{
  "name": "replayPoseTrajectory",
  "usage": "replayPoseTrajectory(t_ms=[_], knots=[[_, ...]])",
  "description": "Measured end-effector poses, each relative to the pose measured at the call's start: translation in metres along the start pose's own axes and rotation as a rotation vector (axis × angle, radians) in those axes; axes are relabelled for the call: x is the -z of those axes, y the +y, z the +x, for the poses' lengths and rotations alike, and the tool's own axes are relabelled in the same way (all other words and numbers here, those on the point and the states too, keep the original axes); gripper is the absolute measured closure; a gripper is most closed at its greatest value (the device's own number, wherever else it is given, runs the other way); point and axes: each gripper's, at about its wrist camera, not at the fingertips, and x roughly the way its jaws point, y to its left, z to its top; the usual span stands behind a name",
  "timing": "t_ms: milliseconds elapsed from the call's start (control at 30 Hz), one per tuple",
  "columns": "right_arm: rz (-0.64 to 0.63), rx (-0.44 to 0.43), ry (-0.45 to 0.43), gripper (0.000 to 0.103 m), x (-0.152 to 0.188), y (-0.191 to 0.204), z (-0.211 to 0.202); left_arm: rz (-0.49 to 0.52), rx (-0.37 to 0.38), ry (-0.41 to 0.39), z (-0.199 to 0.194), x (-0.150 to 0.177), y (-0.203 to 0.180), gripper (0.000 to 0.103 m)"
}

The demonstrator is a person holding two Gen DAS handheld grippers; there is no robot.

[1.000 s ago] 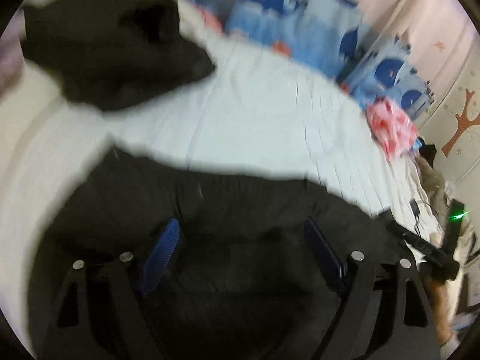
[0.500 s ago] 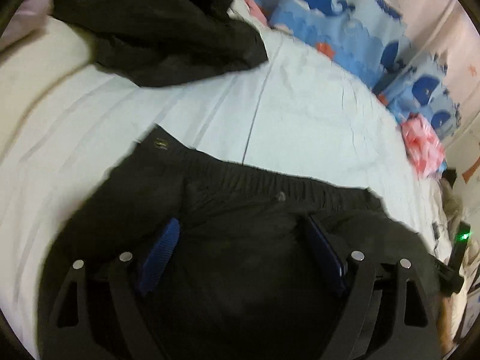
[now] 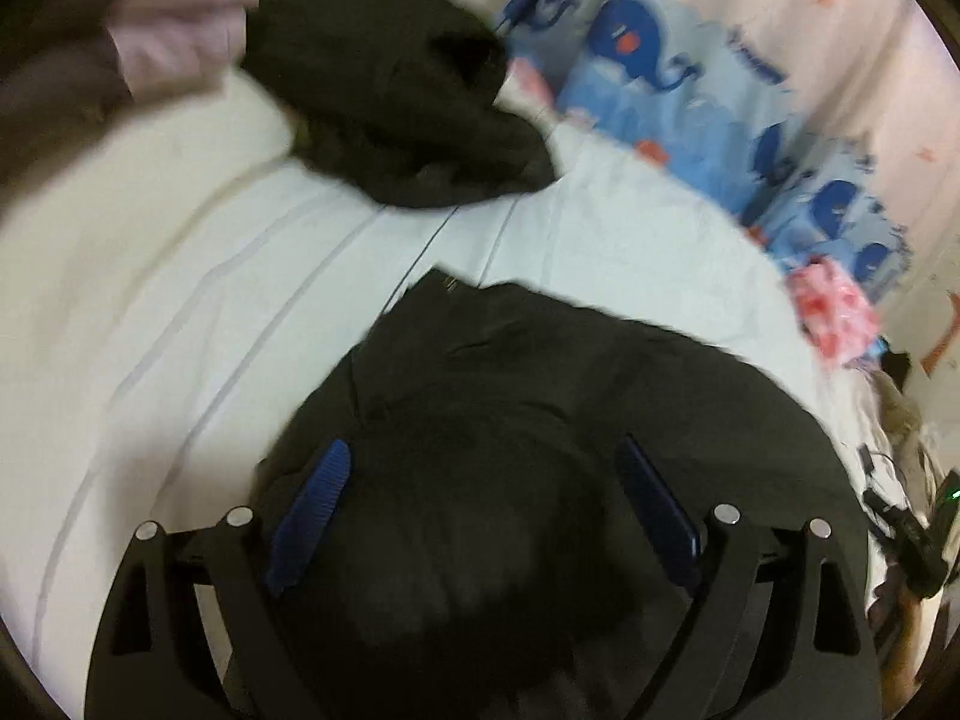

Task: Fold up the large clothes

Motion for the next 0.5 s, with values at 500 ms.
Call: replayPoseTrajectory(t_ms=[500], knots=[[-0.155, -0.009, -0.041, 0.007, -0.033, 0.068, -0.005, 0.107, 0.004, -0.062, -0.019, -0.005, -0.051, 0.009]])
